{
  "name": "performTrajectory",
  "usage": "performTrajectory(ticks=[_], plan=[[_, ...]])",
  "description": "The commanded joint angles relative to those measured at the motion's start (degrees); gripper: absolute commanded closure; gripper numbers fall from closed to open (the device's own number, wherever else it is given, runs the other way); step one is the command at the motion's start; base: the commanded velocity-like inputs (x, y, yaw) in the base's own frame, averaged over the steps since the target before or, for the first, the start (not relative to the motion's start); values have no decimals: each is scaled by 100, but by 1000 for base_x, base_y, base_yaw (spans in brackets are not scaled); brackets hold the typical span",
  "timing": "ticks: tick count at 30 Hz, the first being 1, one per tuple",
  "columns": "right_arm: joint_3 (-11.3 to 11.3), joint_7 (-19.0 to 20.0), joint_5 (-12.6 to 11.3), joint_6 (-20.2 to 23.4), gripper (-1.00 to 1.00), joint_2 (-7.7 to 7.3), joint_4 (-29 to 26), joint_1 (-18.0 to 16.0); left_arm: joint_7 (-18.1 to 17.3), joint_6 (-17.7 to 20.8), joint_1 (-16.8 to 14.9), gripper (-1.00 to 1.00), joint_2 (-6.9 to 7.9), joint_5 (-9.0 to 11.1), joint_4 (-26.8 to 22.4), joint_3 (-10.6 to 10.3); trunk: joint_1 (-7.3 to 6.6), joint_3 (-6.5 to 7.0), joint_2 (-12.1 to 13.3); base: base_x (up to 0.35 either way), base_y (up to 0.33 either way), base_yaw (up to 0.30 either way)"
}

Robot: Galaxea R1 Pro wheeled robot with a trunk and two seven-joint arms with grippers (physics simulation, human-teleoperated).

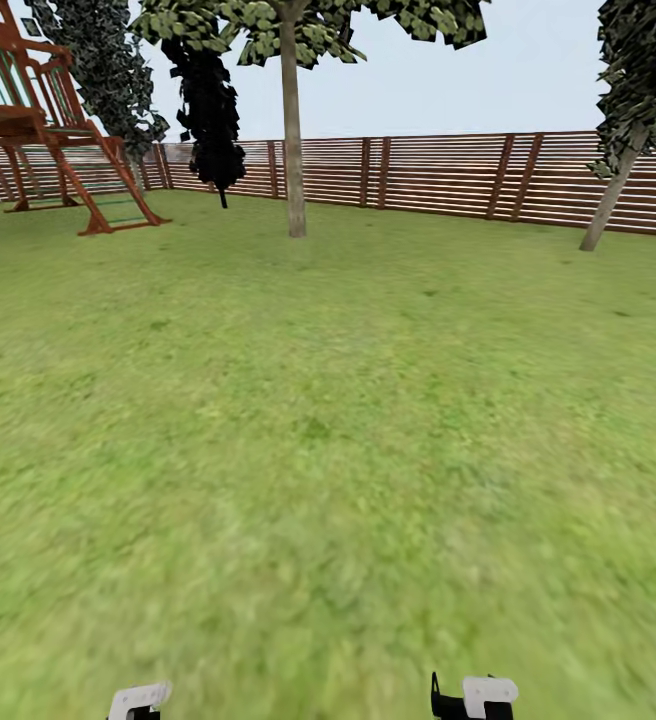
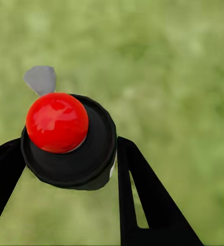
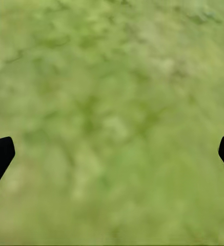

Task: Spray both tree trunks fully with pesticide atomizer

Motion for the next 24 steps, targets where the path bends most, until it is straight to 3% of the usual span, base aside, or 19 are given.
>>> performTrajectory(ticks=[1,24], plan=[[-33,-38,61,-8,-100,2,4,-3,-41,-14,-4,100,0,-15,6,50,3,-5,-2,338,0,0],[-33,-38,61,-8,-100,1,4,-3,-41,-14,-4,100,0,-15,7,49,3,-5,-2,338,0,0]])
